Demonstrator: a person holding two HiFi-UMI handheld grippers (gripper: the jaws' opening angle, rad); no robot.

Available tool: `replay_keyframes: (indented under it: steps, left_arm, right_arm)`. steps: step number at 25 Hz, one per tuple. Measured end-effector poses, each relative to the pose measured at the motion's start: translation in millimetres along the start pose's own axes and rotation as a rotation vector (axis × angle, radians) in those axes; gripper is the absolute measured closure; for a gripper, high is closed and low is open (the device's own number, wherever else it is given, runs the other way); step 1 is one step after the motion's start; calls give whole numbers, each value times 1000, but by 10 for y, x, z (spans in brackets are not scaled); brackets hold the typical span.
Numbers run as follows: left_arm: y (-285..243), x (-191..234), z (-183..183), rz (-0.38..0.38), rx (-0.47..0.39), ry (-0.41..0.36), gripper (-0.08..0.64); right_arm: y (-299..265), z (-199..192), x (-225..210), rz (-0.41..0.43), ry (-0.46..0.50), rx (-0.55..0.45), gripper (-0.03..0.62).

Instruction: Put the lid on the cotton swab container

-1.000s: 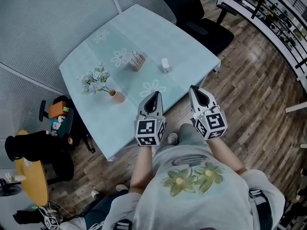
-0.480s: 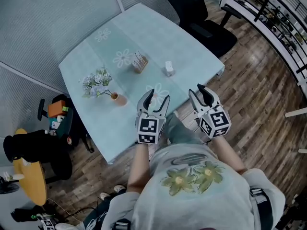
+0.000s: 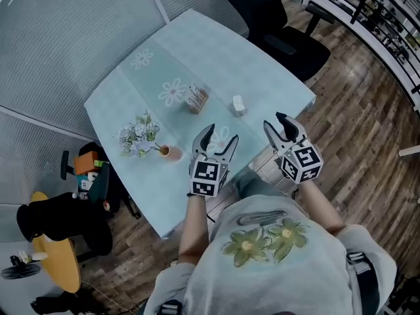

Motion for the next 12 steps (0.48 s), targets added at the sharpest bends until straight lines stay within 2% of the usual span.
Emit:
replay_keyframes:
  steps: [12]
  left_arm:
    - [-694,509,-180,-121,128,-20,255]
  right_arm:
    - [-601,-126,-285,-34,-70,80,413]
Point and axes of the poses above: the fingertips, and each gripper's own axes: y backward along the fingers, x to its left, z out of its top, the point moved 8 cm from there along y, backward along the fingers, and after that the axes turned 11 degrees about -z, right-handed, at the moved point
